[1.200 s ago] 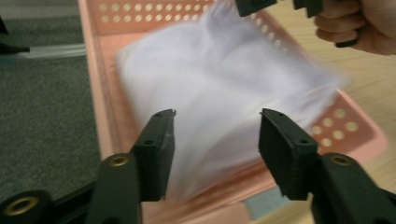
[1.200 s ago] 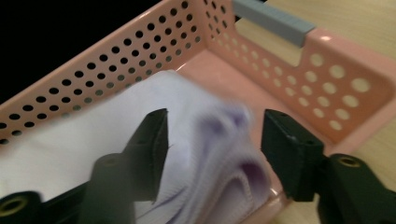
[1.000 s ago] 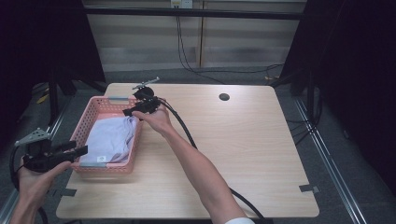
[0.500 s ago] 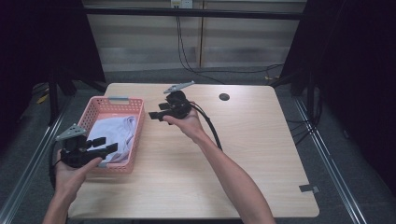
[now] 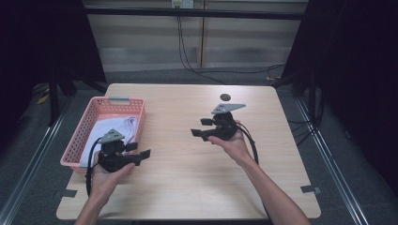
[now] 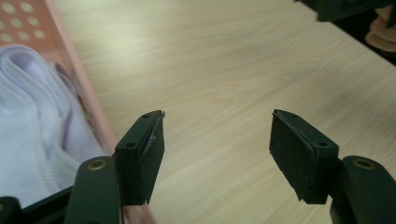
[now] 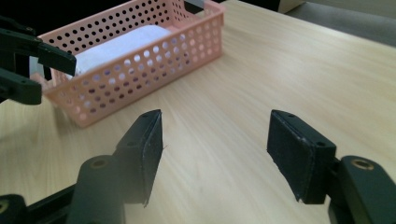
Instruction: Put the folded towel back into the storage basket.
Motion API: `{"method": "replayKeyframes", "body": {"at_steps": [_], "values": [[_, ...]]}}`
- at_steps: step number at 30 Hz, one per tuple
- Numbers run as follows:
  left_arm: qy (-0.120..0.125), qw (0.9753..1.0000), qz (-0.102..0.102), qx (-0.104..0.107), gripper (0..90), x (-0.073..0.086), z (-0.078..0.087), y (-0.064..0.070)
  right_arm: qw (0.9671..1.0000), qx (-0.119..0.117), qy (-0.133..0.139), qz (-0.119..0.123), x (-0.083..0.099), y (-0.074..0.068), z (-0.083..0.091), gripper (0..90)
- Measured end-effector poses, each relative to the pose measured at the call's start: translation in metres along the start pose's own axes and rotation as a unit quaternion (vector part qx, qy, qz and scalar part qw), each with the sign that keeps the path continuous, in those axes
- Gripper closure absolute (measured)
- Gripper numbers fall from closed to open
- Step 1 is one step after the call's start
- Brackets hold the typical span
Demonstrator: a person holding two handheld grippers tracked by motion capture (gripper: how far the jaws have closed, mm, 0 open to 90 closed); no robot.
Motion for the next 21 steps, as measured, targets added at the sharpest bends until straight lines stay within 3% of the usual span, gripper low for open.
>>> {"method": "replayKeyframes", "body": {"at_steps": [6,9,14,19,21], "values": [[-0.023,0.9988,-0.042,0.008,35.4,0.009,-0.019,0.035,0.9999,0.01,-0.007,-0.012,0.053,0.001,0.033,35.1],[-0.031,0.9983,-0.048,0.012,34.2,0.015,-0.029,0.048,0.9994,0.026,-0.016,-0.018,0.075,0.005,0.053,30.0],[-0.041,0.9984,-0.037,0.013,32.4,0.031,-0.036,0.061,0.9982,0.046,-0.005,-0.037,0.108,0.006,0.084,29.8],[-0.059,0.9967,-0.056,0.006,30.8,0.045,-0.035,0.065,0.9963,0.066,-0.01,-0.055,0.142,0.005,0.106,29.8],[-0.055,0.9972,-0.05,0.007,30.0,0.051,-0.039,0.064,0.9953,0.071,-0.006,-0.066,0.156,0.005,0.114,29.8]]}}
Point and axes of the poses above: each handheld gripper's, and its own axes: z roughly backward along the jaws, x roughly out of its underside, y roughly to its right, the point moved 4 cm from there along -z, roughly forward along the jaws, and after that the axes turned 14 degrees about -y, right-handed, at the moved point
